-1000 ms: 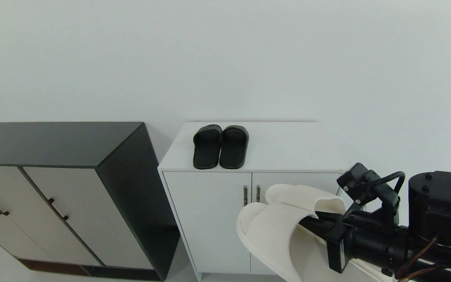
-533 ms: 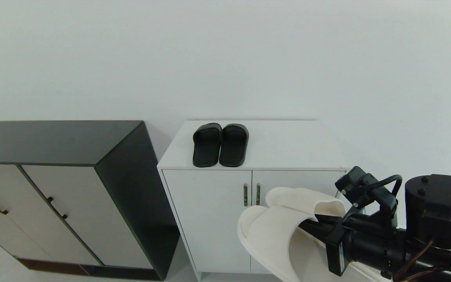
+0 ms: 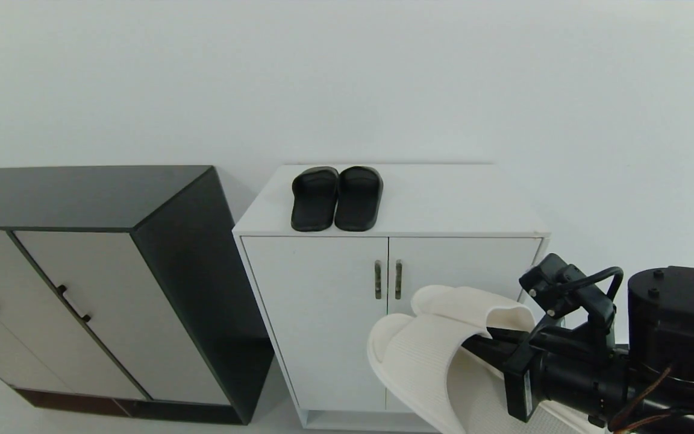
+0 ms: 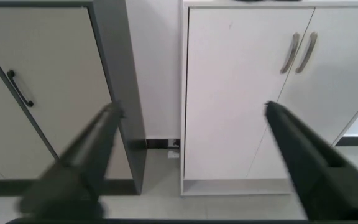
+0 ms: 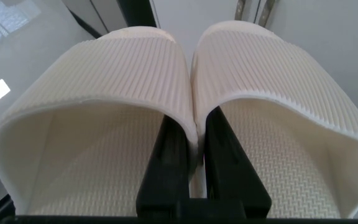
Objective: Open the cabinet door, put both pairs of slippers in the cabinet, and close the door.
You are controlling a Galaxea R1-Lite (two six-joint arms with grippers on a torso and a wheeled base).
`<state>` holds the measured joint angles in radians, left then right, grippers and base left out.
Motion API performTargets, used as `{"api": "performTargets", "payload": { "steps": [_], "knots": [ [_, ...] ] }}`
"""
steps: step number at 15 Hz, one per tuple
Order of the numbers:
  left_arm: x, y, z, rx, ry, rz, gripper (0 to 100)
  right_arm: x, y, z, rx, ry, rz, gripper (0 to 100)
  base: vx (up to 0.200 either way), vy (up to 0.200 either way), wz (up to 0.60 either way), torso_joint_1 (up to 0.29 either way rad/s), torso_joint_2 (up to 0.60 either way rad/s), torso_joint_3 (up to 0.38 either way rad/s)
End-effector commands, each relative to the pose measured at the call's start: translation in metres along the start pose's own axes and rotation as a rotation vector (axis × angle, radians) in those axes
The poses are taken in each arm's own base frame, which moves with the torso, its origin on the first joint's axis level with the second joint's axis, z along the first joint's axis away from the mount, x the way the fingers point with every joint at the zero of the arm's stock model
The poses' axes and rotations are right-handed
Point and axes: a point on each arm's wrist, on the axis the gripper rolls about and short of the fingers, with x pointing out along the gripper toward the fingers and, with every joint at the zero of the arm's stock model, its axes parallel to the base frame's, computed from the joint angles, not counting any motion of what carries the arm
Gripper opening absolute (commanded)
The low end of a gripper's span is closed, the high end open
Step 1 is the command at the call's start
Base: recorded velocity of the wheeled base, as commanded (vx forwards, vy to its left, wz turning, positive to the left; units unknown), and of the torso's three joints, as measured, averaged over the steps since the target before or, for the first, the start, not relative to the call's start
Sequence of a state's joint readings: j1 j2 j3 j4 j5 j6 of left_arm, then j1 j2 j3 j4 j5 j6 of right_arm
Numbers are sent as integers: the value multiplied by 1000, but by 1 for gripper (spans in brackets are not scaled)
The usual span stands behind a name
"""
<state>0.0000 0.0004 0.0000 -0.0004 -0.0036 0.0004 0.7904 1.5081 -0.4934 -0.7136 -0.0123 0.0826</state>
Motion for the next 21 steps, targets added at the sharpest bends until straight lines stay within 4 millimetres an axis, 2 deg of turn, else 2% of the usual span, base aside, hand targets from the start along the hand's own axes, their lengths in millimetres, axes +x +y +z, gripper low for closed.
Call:
{"api": "performTargets", "payload": {
  "steps": [1,9,17,18,19,20,21],
  "knots": [
    [0,0,0,0,2,1,100,-1,0,-1,-2,1,1,0,0,0,0,-222,549,315],
    [0,0,0,0,2,1,100,7,-4,-7,7,35,-38,0,0,0,0,-204,530,315],
    [0,0,1,3,-8,4,100,5,-5,-7,1,28,-48,0,0,0,0,-151,480,323],
    [-3,0,18,3,-57,-2,100,5,-5,-7,-1,28,-50,0,0,0,0,-110,466,344],
    [-5,0,55,-33,-84,-13,100,4,-5,-8,-1,31,-50,0,0,0,0,-110,452,330],
    [3,0,77,-46,-41,-20,100,4,-5,-8,-1,30,-50,0,0,0,0,-105,456,349],
    [16,-1,86,-39,24,-74,100,4,-5,-8,-2,30,-50,0,0,0,0,-95,437,359]
  ]
}}
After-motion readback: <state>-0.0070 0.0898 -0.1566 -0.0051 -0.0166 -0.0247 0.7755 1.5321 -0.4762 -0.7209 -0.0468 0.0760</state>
